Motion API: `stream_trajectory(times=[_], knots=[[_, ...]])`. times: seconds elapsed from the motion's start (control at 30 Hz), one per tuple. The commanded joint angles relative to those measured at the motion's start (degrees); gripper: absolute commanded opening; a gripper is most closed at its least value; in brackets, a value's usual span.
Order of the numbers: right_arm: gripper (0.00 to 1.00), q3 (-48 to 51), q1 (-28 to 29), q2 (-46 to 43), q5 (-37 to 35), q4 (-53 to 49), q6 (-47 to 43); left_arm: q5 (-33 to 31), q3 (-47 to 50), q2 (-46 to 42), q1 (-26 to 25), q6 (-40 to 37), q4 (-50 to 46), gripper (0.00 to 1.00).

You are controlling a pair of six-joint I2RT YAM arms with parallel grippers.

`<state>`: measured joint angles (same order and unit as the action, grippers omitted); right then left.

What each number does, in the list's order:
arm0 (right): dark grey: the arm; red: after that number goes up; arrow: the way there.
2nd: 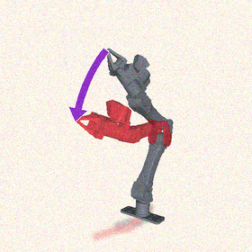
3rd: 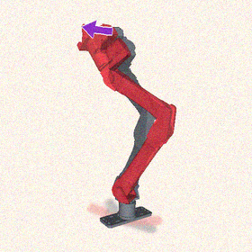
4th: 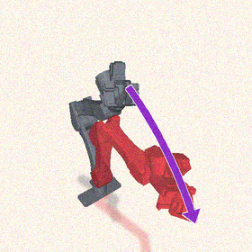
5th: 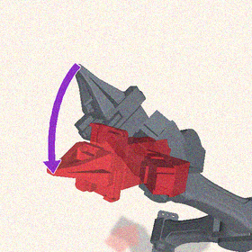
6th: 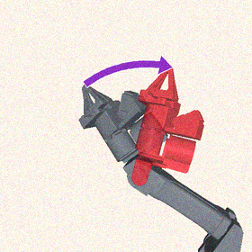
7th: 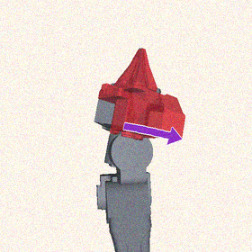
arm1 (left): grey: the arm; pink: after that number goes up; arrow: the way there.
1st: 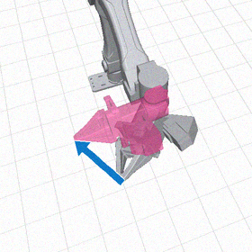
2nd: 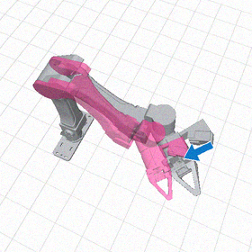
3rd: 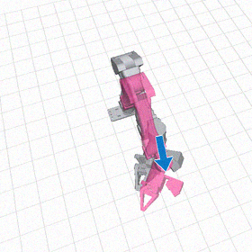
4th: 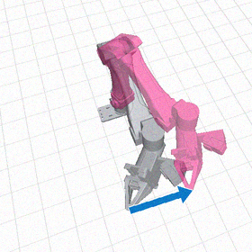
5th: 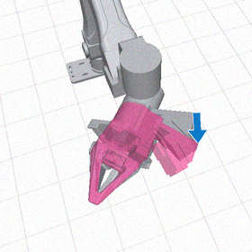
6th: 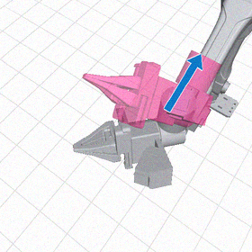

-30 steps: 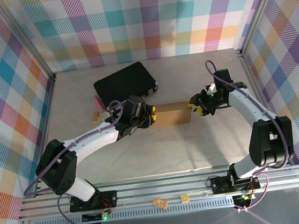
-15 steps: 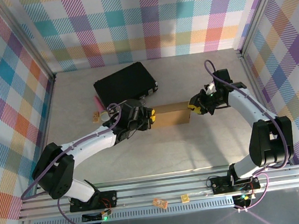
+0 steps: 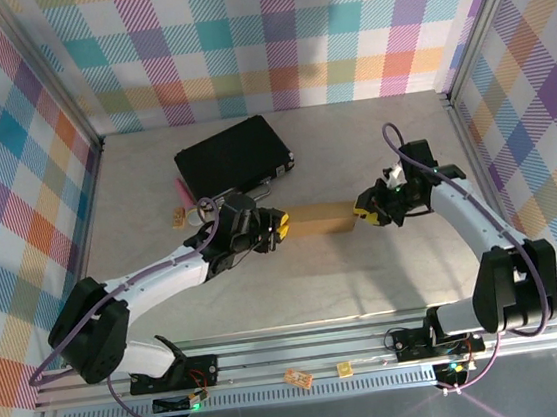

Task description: Fold the paper box

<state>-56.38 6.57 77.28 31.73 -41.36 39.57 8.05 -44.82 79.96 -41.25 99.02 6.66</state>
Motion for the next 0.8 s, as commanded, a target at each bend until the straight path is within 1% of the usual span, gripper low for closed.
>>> stream_trajectory(times=[0.0, 0.07, 0.2, 0.4, 0.47, 0.53, 0.57, 0.63, 0.7, 0.73, 0.77], knots=[[0.26, 3.2, 0.2, -2.2, -4.3, -3.8, -0.3, -0.7, 5.0, 0.3, 0.0, -2.8, -8.6, 0.22], [0.26, 5.0, 0.7, -3.1, -4.4, -3.6, 0.3, -0.8, 6.8, 0.8, -0.5, -2.4, -6.3, 0.23], [0.26, 8.1, 1.5, -4.4, -4.5, -2.1, 2.0, -0.8, 9.1, 4.7, -1.6, -1.8, 0.5, 0.23], [0.27, 9.0, 2.0, -3.9, -5.7, -1.7, 2.5, -0.7, 13.1, 10.5, -1.7, -0.6, 9.6, 0.23], [0.28, 7.8, 2.0, -4.2, -6.8, -2.4, 2.1, -0.5, 13.2, 10.1, -1.7, -1.0, 9.7, 0.25], [0.33, 6.2, 2.0, -4.3, -8.2, -3.8, 1.4, -0.6, 12.4, 8.2, -1.7, -2.3, 6.3, 0.27], [0.35, 5.0, 2.0, -4.2, -9.1, -4.5, 1.1, -1.3, 11.6, 6.5, -1.7, -3.4, 3.2, 0.27], [0.43, 3.0, 1.9, -4.4, -11.1, -6.0, 0.8, -3.7, 9.8, 1.8, -1.5, -5.8, -4.3, 0.28], [0.59, 0.3, 2.0, -5.3, -14.6, -8.1, 0.7, -7.4, 6.0, -4.0, -0.7, -13.5, -15.1, 0.33], [0.87, -1.0, 2.0, -6.0, -16.6, -9.0, 0.6, -8.9, 3.7, -6.2, 0.1, -17.5, -19.5, 0.36], [0.99, -2.4, 2.0, -7.2, -19.4, -9.9, 0.6, -10.7, 0.6, -8.4, 1.1, -23.2, -24.7, 0.43]])
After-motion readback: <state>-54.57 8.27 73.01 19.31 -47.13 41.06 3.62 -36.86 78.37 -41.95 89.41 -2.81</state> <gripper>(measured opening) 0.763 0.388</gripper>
